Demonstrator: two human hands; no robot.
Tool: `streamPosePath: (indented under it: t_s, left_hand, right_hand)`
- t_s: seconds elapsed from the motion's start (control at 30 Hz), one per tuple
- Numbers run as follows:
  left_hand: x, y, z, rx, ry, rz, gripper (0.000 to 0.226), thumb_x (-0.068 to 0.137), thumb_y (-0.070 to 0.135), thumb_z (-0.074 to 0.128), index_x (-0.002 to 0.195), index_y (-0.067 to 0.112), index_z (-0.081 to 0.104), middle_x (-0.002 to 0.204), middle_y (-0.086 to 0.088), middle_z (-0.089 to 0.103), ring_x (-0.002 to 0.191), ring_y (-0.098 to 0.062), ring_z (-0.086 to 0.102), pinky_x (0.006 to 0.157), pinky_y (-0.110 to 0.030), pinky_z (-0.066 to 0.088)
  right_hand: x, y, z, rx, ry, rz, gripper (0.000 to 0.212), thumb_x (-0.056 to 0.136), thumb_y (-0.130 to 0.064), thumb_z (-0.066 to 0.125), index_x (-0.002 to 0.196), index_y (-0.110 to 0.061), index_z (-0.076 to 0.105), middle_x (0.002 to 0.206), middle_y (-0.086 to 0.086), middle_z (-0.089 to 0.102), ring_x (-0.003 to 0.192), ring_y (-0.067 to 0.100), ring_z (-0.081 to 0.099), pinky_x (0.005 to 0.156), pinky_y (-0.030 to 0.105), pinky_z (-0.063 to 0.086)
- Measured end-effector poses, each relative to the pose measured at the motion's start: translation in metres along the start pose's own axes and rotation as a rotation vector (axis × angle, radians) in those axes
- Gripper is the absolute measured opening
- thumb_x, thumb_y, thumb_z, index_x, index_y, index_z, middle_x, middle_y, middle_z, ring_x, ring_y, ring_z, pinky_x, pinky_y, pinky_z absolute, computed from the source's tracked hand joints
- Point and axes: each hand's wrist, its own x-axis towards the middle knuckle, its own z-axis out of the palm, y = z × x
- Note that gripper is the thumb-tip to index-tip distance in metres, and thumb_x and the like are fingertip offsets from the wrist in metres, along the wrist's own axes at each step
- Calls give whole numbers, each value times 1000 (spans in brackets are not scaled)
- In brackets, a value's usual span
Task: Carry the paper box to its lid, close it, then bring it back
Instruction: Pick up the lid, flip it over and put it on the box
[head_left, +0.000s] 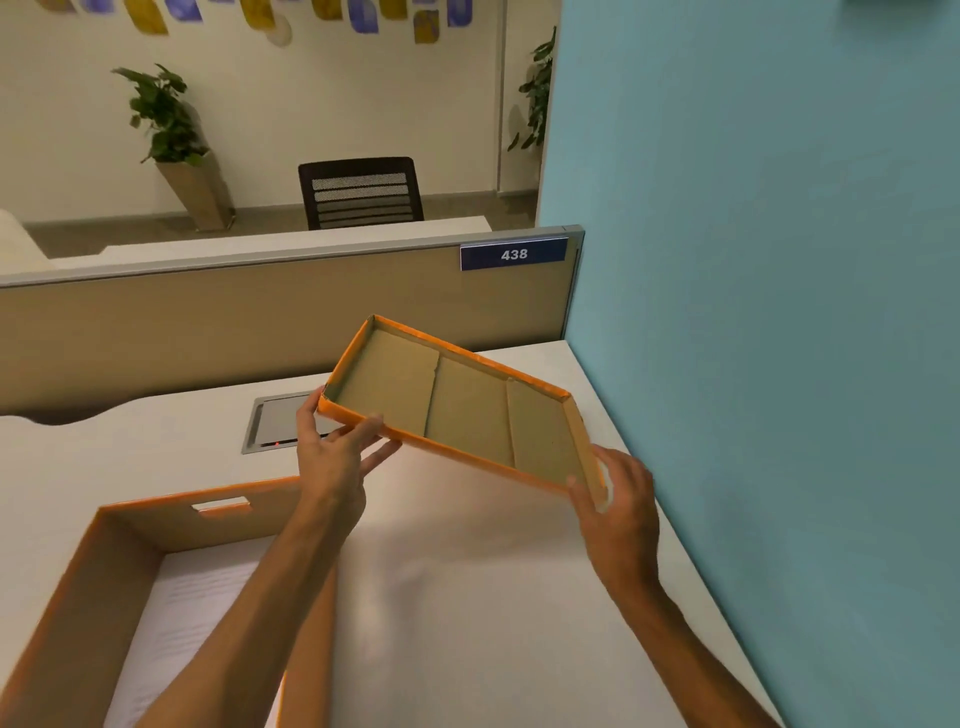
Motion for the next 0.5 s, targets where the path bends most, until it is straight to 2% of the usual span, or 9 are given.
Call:
streamPosePath:
  t_s: [0.07,0.13,0.3,0.4,0.5]
  left_hand:
    - [-22,7,-5,13,12,40,75,82,-8,70,139,30,41,110,-16,60,104,-38,69,76,-53,61]
    - [-45,13,-11,20,21,80,73,81,-6,71,138,30,43,109,-16,61,103,-37,69,74,-51,62]
    - [-101,36,-30,25,68,150,68,80,-1,73,133,32,45,109,-19,62,99,-35,72,74,-52,62]
    - [-128,54,-41,32,91,175,66,80,-2,72,130,34,46,105,-19,63,94,-33,73,67,-45,63]
    - [-150,74,-52,68,95,215,68,82,0,72,132,36,45,106,-13,63,93,-29,73,63,-40,62]
  right_hand:
    - [-20,-15,-1,-113,-150,-217,53,82,-31,77,128,-11,59,126,7,58,116,23,51,93,36,46]
    - [-39,-25,-2,-209,-218,-328,57,80,-34,78,129,-10,59,125,8,60,117,25,53,95,39,48]
    - [-78,-37,-10,-241,-176,-339,54,77,-28,81,124,-10,62,118,9,67,110,28,61,95,41,48]
    - [-97,-47,-17,-235,-121,-377,42,78,-21,81,115,-10,66,110,9,70,104,30,65,93,46,51]
    - [-111,-64,-24,-165,-80,-410,26,82,-15,77,105,-7,68,103,11,71,97,30,66,84,48,57]
